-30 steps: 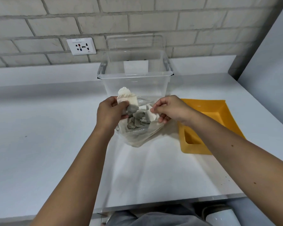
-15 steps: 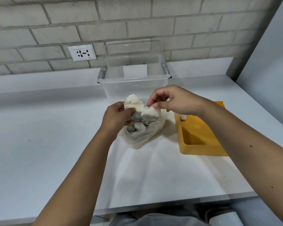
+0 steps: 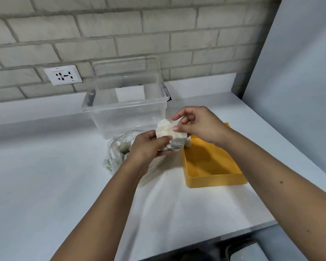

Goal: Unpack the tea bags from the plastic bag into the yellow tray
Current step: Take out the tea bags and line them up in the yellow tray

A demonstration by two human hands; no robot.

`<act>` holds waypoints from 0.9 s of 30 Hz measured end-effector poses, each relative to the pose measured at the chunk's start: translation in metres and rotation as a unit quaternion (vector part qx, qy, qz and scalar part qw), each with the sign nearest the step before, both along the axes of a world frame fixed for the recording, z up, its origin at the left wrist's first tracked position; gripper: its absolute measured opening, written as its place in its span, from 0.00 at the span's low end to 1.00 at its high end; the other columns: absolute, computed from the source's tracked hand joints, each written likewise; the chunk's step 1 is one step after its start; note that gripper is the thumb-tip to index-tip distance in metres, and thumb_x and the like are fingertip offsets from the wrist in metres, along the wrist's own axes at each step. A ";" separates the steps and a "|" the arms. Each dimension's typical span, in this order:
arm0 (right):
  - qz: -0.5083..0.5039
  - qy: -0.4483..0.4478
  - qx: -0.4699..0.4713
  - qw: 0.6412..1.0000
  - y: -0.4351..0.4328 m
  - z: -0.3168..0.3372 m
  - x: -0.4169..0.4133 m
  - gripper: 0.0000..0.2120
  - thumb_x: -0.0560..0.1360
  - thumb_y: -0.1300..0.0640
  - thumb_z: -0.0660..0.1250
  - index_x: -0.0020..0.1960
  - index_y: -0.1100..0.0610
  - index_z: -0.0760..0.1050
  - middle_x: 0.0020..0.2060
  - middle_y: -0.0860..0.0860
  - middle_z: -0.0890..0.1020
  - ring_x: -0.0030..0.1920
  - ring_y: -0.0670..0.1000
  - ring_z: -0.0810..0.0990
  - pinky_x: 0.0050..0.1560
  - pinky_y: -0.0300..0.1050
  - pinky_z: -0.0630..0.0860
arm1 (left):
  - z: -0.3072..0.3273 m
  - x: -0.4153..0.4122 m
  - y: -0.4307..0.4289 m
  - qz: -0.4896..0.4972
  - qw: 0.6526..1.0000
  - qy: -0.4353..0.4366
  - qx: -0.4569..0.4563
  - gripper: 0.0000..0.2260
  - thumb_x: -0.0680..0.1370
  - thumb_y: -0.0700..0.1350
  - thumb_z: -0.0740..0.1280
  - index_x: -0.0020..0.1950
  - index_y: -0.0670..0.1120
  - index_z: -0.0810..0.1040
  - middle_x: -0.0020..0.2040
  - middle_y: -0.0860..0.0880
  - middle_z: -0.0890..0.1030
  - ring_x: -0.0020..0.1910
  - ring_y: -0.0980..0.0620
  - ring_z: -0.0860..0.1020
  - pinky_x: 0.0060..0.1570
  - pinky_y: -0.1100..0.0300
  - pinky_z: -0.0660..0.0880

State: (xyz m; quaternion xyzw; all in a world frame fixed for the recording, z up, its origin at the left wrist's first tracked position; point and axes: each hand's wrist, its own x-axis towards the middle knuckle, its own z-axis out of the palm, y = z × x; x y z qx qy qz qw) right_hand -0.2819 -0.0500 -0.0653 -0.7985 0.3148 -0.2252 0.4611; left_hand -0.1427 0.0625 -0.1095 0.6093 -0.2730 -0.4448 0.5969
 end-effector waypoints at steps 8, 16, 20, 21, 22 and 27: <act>-0.101 -0.054 0.113 0.987 -0.022 -0.002 -0.033 0.03 0.73 0.61 0.74 0.45 0.59 0.81 0.31 0.49 0.82 0.31 0.46 0.80 0.35 0.39 0.81 | -0.002 -0.018 -0.042 0.045 0.996 0.067 -0.042 0.09 0.77 0.37 0.70 0.56 0.40 0.81 0.49 0.44 0.86 0.46 0.49 0.84 0.41 0.59 0.82; -0.124 0.080 0.150 0.978 -0.055 -0.061 -0.045 0.09 0.76 0.61 0.71 0.54 0.64 0.78 0.38 0.59 0.83 0.34 0.51 0.81 0.40 0.45 0.81 | -0.016 0.000 -0.033 0.093 0.995 -0.007 -0.045 0.06 0.77 0.38 0.71 0.53 0.44 0.81 0.45 0.48 0.86 0.46 0.50 0.85 0.46 0.57 0.83; -0.112 0.120 0.142 0.976 -0.058 -0.085 -0.022 0.05 0.76 0.62 0.71 0.51 0.61 0.77 0.34 0.58 0.82 0.34 0.55 0.80 0.39 0.48 0.81 | -0.022 0.004 -0.029 0.095 0.995 -0.026 -0.034 0.08 0.77 0.38 0.71 0.56 0.42 0.81 0.48 0.45 0.86 0.48 0.48 0.85 0.48 0.54 0.82; -0.118 0.124 0.147 0.974 -0.059 -0.089 -0.017 0.05 0.76 0.62 0.71 0.50 0.61 0.77 0.32 0.57 0.81 0.32 0.54 0.79 0.38 0.47 0.81 | -0.024 0.005 -0.028 0.095 0.995 -0.026 -0.032 0.08 0.77 0.39 0.71 0.56 0.43 0.81 0.48 0.46 0.86 0.48 0.48 0.85 0.48 0.54 0.82; -0.123 0.125 0.153 0.972 -0.060 -0.091 -0.013 0.05 0.76 0.62 0.71 0.50 0.61 0.77 0.32 0.57 0.80 0.30 0.53 0.79 0.37 0.46 0.80 | -0.025 0.005 -0.027 0.094 0.995 -0.024 -0.030 0.08 0.77 0.39 0.71 0.56 0.43 0.81 0.48 0.46 0.86 0.48 0.49 0.85 0.47 0.55 0.82; -0.146 0.103 0.146 0.973 -0.062 -0.098 -0.001 0.06 0.75 0.63 0.72 0.50 0.62 0.77 0.36 0.58 0.81 0.34 0.53 0.80 0.41 0.47 0.82 | -0.027 0.004 -0.025 0.083 0.996 -0.026 -0.024 0.10 0.77 0.38 0.70 0.58 0.42 0.81 0.50 0.45 0.86 0.49 0.49 0.85 0.48 0.54 0.82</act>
